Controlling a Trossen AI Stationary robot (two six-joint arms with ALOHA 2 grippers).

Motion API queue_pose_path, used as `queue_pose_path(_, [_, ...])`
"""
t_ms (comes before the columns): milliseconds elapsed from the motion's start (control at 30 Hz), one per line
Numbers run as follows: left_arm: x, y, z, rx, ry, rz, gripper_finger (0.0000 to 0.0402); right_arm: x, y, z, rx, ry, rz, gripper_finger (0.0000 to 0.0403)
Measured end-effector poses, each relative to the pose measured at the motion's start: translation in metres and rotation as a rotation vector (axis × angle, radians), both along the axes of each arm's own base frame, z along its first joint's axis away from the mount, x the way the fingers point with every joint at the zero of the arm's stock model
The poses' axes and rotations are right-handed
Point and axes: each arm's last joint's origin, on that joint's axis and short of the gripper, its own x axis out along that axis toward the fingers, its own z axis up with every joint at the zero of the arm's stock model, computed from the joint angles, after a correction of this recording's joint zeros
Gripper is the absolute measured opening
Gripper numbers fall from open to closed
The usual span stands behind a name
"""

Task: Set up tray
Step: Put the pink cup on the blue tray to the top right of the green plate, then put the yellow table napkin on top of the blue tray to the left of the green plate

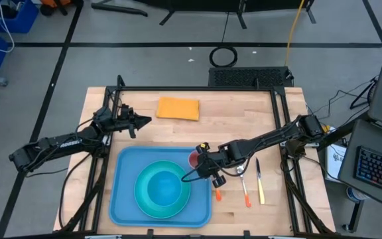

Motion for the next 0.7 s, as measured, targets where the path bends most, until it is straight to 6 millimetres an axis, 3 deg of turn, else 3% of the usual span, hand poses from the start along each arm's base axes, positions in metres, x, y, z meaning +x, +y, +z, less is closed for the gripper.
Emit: queue_pose_path(700, [0.0000, 0.0000, 0.0000, 0.001, 0.000, 0.001, 0.0042, 0.0003, -0.0021, 0.0034, -0.084, -0.039, -0.044, 0.0102])
